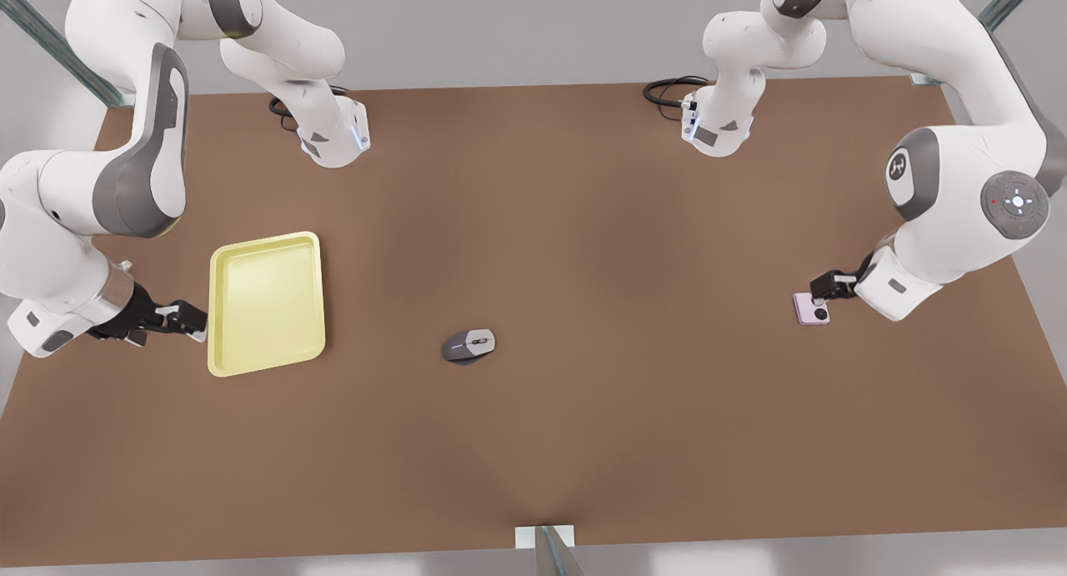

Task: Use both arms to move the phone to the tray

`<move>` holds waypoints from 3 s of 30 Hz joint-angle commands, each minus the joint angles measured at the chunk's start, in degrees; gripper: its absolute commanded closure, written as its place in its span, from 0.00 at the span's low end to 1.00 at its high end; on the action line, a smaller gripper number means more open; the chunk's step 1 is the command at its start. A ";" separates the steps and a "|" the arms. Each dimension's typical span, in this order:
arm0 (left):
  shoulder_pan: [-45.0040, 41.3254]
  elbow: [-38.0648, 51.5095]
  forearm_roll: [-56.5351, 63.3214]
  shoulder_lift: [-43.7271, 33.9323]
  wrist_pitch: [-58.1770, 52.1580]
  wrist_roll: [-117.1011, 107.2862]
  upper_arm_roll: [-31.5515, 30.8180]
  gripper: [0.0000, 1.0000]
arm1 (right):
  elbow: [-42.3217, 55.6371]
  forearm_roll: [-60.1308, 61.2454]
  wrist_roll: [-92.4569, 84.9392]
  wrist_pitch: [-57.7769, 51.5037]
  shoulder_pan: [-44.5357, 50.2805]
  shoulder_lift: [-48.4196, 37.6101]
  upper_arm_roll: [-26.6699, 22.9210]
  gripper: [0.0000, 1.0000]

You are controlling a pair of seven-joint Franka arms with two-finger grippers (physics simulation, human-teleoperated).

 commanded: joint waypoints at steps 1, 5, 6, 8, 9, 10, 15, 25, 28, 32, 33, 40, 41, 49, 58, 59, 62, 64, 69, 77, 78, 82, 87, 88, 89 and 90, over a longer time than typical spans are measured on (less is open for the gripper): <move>0.00 -0.20 0.19 0.23 1.54 1.49 0.02 0.00 | 0.03 0.04 -2.37 0.72 0.00 -0.06 -0.01 0.00; 0.88 -6.61 -2.27 1.73 8.04 9.65 4.76 0.00 | 0.03 0.04 -2.37 0.72 0.00 -0.06 0.08 0.00; 0.88 -11.97 -2.71 1.29 12.96 14.57 6.61 0.00 | 0.03 0.04 -2.37 0.72 0.00 -0.06 -0.01 0.00; 0.88 -17.59 -4.21 1.20 18.15 18.45 8.55 0.00 | 0.03 0.04 -2.37 0.72 0.00 -0.06 -0.01 0.00; 0.79 -22.43 -4.21 0.67 22.72 19.68 9.07 0.00 | 0.03 0.04 -2.37 0.72 0.00 -0.06 -0.01 0.00; 0.79 -27.61 -4.21 -0.21 28.78 20.03 9.07 0.00 | 0.03 0.04 -2.37 0.72 0.00 -0.06 -0.01 0.00; 0.96 -41.77 -4.47 -0.21 46.89 25.30 11.36 0.00 | 0.03 0.04 -2.37 0.72 0.00 -0.06 -0.01 0.00; 3.16 -48.01 -4.82 6.03 59.46 25.92 12.24 0.00 | 0.03 0.04 -2.37 0.72 0.00 -0.15 -0.01 0.00; 3.34 -48.01 -6.32 7.44 59.82 25.92 12.15 0.00 | 0.03 0.04 -2.37 0.72 0.00 -0.06 -0.01 0.00; 3.25 -48.01 -8.87 8.58 59.82 25.92 12.15 0.00 | 0.03 0.04 -2.37 0.72 0.00 -0.06 0.08 0.00; 3.25 -48.01 -8.87 8.93 59.91 25.92 12.15 0.00 | 0.03 0.04 -2.37 0.72 0.00 -0.06 -0.01 0.00; 3.25 -49.07 -9.66 10.95 59.99 25.92 12.15 0.00 | 0.03 0.04 -2.37 0.72 0.00 -0.06 -0.01 0.00; 3.25 -49.07 -9.66 11.39 59.99 25.92 12.15 0.00 | 0.03 -0.04 -2.37 0.72 0.00 -0.06 -0.01 0.00; 3.34 -49.07 -9.66 11.92 59.82 25.83 12.15 0.15 | 0.03 -0.04 -2.37 0.72 0.00 -0.06 -0.01 0.00; 3.25 -48.45 -9.75 11.75 58.15 25.66 11.80 0.18 | 0.03 -0.04 -2.37 0.72 0.00 -0.06 0.08 0.00; 3.25 -48.45 -9.75 11.75 58.15 25.57 11.71 0.18 | 0.03 0.04 -2.37 0.72 0.00 -0.06 0.08 0.00; 3.16 -48.28 -9.75 11.57 58.15 25.57 11.62 0.19 | 0.03 -0.04 -2.37 0.72 0.00 -0.06 -0.01 0.00; 2.64 -46.17 -9.75 11.13 54.99 24.87 11.10 0.20 | 0.03 -0.04 -2.37 0.72 0.00 -0.15 -0.01 0.00; -7.99 -39.14 -9.75 9.55 45.23 5.46 7.32 0.20 | 0.03 -0.04 -2.37 0.72 0.00 -0.15 -0.01 0.00; -32.43 -11.63 -9.66 21.85 29.58 -37.35 3.10 0.20 | 0.03 -0.04 -2.37 0.72 0.09 -0.06 0.08 0.00; -34.36 -8.29 -9.66 23.43 28.00 -41.05 2.31 0.20 | 0.03 -0.04 -2.37 0.72 0.09 -0.06 0.08 0.00; -39.90 1.29 -9.83 30.46 26.33 -50.10 2.13 0.20 | -0.06 -2.41 -2.19 0.72 2.02 -0.32 0.08 0.00; -40.96 9.21 -10.01 37.85 26.86 -55.38 2.13 0.20 | 0.12 -3.30 -1.84 0.37 1.49 -2.61 -0.18 0.00; -41.05 9.21 -10.01 38.73 28.00 -56.17 1.96 0.20 | 0.12 -2.77 -1.75 0.54 1.58 -2.61 -0.18 0.00; -41.13 9.21 -10.01 39.17 28.53 -56.17 1.87 0.20 | 0.21 -2.51 -1.75 0.46 1.58 -2.61 -0.18 0.00; -41.13 9.21 -10.01 39.69 29.05 -56.17 1.87 0.20 | 0.20 -2.42 -1.75 -0.07 1.49 -3.14 -0.45 0.00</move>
